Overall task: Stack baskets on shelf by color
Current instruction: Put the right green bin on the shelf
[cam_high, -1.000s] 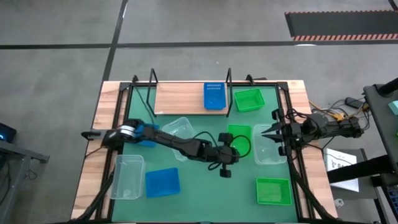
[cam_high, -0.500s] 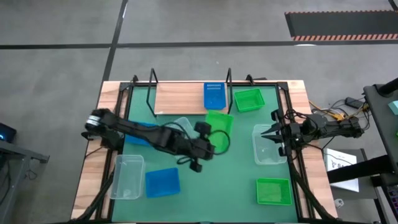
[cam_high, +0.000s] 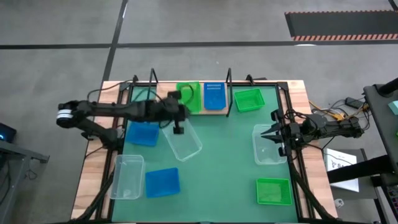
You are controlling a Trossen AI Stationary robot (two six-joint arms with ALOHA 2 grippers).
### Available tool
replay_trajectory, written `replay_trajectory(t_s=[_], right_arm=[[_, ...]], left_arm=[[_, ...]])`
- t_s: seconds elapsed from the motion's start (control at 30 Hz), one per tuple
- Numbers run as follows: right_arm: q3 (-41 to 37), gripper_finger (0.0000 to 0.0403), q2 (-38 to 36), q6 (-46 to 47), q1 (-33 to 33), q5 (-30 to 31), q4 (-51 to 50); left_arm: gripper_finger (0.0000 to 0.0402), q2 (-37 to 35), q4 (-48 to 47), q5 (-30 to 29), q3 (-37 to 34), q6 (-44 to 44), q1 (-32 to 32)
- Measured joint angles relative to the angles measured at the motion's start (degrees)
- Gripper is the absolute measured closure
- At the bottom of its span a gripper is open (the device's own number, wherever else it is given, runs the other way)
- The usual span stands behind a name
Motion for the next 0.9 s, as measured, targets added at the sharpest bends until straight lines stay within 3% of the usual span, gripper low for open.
replay_trajectory(t_s=[0.13,0.33,0.73,0.9], right_arm=[[-0.3,0.0369,0.03,0.1,0.0,-0.02,0.12],[-0.72,0.0369,0.01,0.34,0.0,0.0,0.21],[-1.81,0.0369,0.01,2.35,0.0,0.0,0.17],[-2.33,0.0369,0.03,2.97,0.0,0.0,0.15]], left_arm=[[0.0402,-0.37,7.57,7.31,-3.89,3.14,7.34],[0.0402,2.37,7.91,12.21,-4.14,3.61,13.62],[0.0402,8.55,8.56,12.82,-3.55,3.35,16.52],[0.0402,8.0,3.66,12.08,-3.57,3.26,17.8]])
